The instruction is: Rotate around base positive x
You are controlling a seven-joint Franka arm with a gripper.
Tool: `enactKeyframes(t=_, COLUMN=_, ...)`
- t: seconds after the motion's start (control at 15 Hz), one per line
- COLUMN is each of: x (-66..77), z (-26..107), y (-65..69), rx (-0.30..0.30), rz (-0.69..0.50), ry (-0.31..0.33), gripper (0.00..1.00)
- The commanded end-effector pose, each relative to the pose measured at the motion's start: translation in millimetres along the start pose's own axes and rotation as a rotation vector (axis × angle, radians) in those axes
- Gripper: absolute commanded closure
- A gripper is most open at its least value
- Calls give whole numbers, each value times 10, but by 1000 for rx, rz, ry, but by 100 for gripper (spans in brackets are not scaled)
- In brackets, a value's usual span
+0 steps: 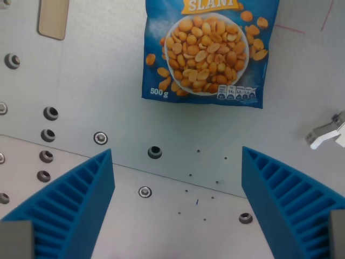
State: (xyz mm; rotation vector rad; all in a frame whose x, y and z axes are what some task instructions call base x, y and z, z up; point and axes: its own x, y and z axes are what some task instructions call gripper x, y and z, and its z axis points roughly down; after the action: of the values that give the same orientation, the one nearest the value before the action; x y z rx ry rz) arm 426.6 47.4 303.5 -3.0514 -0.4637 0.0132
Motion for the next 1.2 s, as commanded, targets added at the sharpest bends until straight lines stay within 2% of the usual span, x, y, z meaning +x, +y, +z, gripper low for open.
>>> enactKeyframes(t=0.07, x=-13, z=-29, y=44, rx=172, rz=-17, ry=65, gripper=0)
enactKeyframes(t=1.2, x=-13, z=-29, y=44, rx=390, rz=-22, ry=129, gripper=0)
